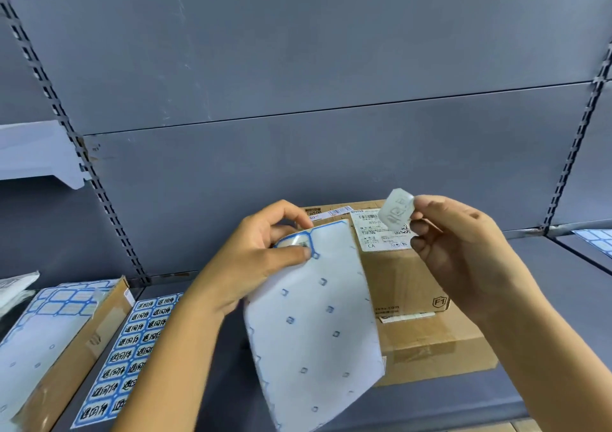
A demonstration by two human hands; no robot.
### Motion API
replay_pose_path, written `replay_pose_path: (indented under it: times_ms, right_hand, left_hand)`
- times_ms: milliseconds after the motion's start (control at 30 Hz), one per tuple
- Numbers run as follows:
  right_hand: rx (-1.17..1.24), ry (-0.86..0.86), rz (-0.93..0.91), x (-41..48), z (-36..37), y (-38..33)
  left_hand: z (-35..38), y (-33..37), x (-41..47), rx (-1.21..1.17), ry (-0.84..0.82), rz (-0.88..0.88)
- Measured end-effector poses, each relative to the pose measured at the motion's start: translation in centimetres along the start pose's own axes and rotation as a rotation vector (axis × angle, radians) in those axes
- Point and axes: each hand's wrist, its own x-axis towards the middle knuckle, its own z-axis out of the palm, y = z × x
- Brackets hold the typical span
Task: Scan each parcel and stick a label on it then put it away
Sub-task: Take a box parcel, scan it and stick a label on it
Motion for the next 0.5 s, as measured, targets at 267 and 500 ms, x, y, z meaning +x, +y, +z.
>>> replay_pose_path:
  times_ms: [267, 500]
  right_hand:
    - [-0.291, 0.181, -0.14, 0.1, -1.0, -0.8]
    - [-0.435, 0.294, -0.239, 0.9, -3.0, -0.7]
  left_hand:
    - [-12.2, -7.0, -2.2, 0.215, 0.082, -0.395]
    - [-15.9, -18.2, -2.4, 0.856, 0.145, -0.708]
